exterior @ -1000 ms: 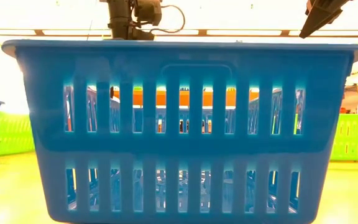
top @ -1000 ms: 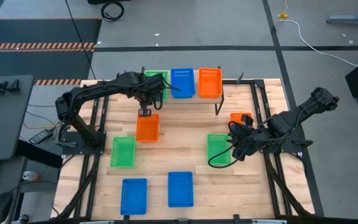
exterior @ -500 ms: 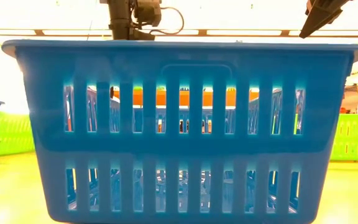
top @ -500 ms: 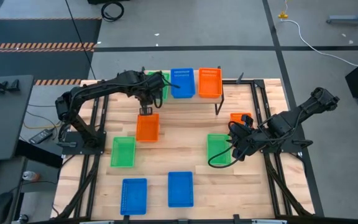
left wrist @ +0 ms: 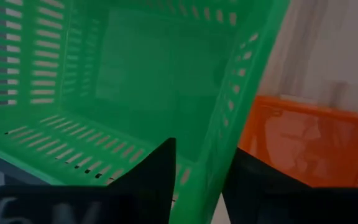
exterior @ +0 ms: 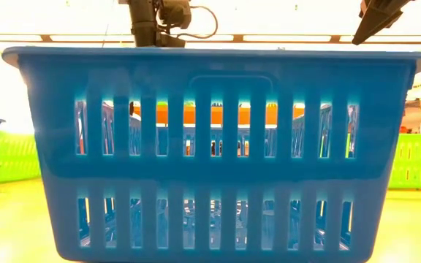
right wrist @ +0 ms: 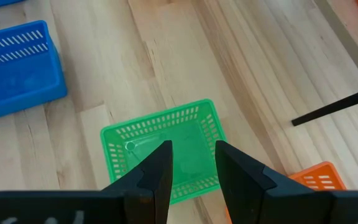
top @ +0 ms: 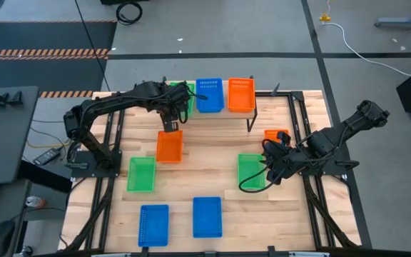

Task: Stack baskets on shelf by color
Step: Put the middle green bin on the shelf

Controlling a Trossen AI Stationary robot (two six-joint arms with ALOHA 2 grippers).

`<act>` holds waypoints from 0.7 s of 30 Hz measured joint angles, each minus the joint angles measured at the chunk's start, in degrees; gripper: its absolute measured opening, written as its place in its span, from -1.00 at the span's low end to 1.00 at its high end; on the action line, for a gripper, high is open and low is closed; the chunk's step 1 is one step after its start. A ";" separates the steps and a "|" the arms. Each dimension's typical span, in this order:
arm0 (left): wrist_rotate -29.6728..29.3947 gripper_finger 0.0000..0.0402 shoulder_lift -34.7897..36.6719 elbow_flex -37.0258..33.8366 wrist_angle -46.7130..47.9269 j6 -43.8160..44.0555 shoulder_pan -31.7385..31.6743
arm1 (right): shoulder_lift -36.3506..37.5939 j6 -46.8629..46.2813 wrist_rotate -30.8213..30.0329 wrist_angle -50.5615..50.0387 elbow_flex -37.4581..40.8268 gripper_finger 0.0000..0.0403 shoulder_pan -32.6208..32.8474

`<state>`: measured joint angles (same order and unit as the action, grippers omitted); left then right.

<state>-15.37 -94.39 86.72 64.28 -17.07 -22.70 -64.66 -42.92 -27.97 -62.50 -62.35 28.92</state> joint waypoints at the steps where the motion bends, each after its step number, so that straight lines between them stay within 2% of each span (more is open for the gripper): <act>1: 0.01 -0.43 0.00 0.00 -0.15 0.01 0.02 | 0.00 0.00 0.01 0.00 0.00 -0.37 -0.01; 17: -1.34 -0.66 0.00 0.00 -0.90 1.67 0.00 | 0.00 0.00 -0.01 0.02 0.00 -0.37 0.00; 21: -1.34 -0.70 0.00 0.00 -0.91 4.97 0.00 | 0.00 0.00 0.01 0.02 0.00 -0.37 0.00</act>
<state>-16.71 -94.39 86.72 63.37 -12.10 -22.70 -64.66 -42.92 -27.97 -62.48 -62.35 28.92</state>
